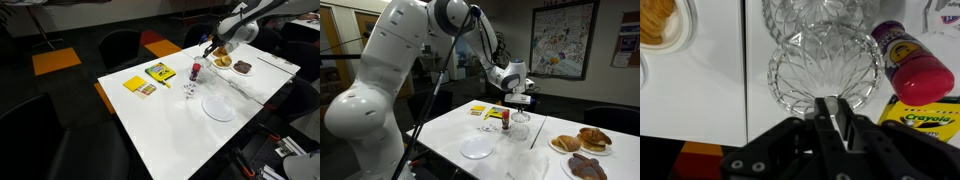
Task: Remove the lid from the glass container and put one sachet in the container.
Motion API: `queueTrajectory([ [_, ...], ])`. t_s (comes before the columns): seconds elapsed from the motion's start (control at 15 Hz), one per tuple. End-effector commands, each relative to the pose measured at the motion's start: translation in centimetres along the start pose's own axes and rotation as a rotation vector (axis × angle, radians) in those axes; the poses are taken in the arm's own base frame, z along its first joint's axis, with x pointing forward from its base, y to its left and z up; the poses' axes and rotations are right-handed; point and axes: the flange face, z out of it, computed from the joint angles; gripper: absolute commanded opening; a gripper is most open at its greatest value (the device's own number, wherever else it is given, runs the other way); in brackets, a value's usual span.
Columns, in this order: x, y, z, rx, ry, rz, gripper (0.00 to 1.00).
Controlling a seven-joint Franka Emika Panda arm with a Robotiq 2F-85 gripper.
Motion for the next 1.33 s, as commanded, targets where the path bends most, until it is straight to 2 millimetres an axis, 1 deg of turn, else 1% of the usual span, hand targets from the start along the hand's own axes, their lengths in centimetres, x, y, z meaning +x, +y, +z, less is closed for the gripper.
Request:
queueTrajectory([
  [0.0, 2.0, 1.2, 0.2, 0.004, 0.021, 0.001, 0.04],
  [0.2, 3.1, 2.6, 1.2, 0.001, 0.033, 0.008, 0.04],
  [0.33, 3.6, 3.8, 2.5, -0.001, 0.05, 0.018, 0.04],
  [0.53, 4.0, 5.1, 5.0, 0.002, 0.066, 0.034, 0.04],
  [0.73, 3.9, 6.0, 7.8, 0.007, 0.073, 0.047, 0.04],
  [1.0, 3.8, 6.9, 10.7, 0.019, 0.058, 0.061, 0.04],
  [1.07, 3.7, 6.9, 11.3, 0.027, 0.046, 0.063, 0.4],
  [1.13, 3.8, 6.9, 11.7, 0.037, 0.038, 0.063, 0.42],
  [1.2, 4.0, 6.9, 11.9, 0.05, 0.033, 0.066, 0.47],
  [1.27, 4.3, 6.9, 12.0, 0.056, 0.03, 0.067, 0.56],
])
